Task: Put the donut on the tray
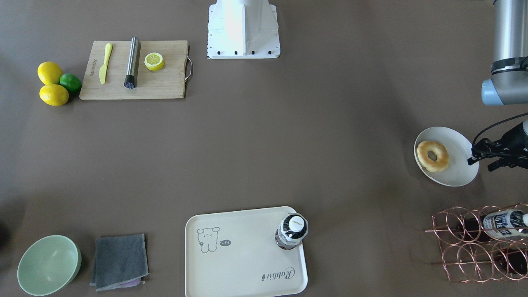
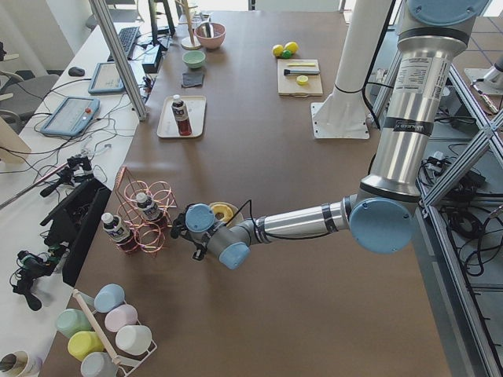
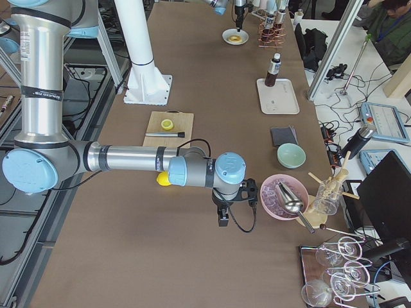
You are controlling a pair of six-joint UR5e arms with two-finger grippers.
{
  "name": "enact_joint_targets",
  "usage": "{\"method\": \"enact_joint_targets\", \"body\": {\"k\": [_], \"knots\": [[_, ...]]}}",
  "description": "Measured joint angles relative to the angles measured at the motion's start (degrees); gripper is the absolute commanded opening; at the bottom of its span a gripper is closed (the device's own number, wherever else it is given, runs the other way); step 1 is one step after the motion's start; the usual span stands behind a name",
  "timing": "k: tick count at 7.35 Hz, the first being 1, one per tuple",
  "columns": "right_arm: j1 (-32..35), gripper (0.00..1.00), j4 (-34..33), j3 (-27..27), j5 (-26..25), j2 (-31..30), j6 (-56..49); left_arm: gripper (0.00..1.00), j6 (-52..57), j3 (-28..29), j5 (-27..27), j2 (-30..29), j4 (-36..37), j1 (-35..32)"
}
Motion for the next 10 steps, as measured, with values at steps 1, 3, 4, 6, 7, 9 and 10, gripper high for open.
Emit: {"method": "enact_joint_targets", "body": {"k": [1,3,4,6,7,9,10], "knots": [[0.00,1.00,0.00,0.04,0.00,0.01,0.00,0.00,-0.03,-0.39,-1.95,-0.04,-0.15,0.01],[0.00,1.00,0.00,0.06,0.00,0.01,0.00,0.00,-2.72,-3.13,-4.84,0.02,-0.26,-0.40],[0.00,1.00,0.00,0.12,0.00,0.01,0.00,0.00,-5.58,-5.17,-5.42,0.09,-0.26,-0.51],[0.00,1.00,0.02,0.45,0.04,0.06,0.00,0.00,-11.90,-9.35,-5.77,-0.07,-0.16,-0.51],[-0.01,1.00,0.18,0.79,0.08,0.17,0.04,0.00,-16.71,-12.29,-5.76,-0.23,0.01,-0.28],[-0.22,1.00,0.32,2.41,0.69,0.79,0.02,0.00,-27.72,-18.34,-5.25,-1.39,0.15,0.78],[-0.48,1.00,0.34,3.27,1.68,1.31,-0.16,0.00,-31.60,-20.61,-4.10,-1.86,0.17,2.41]]}}
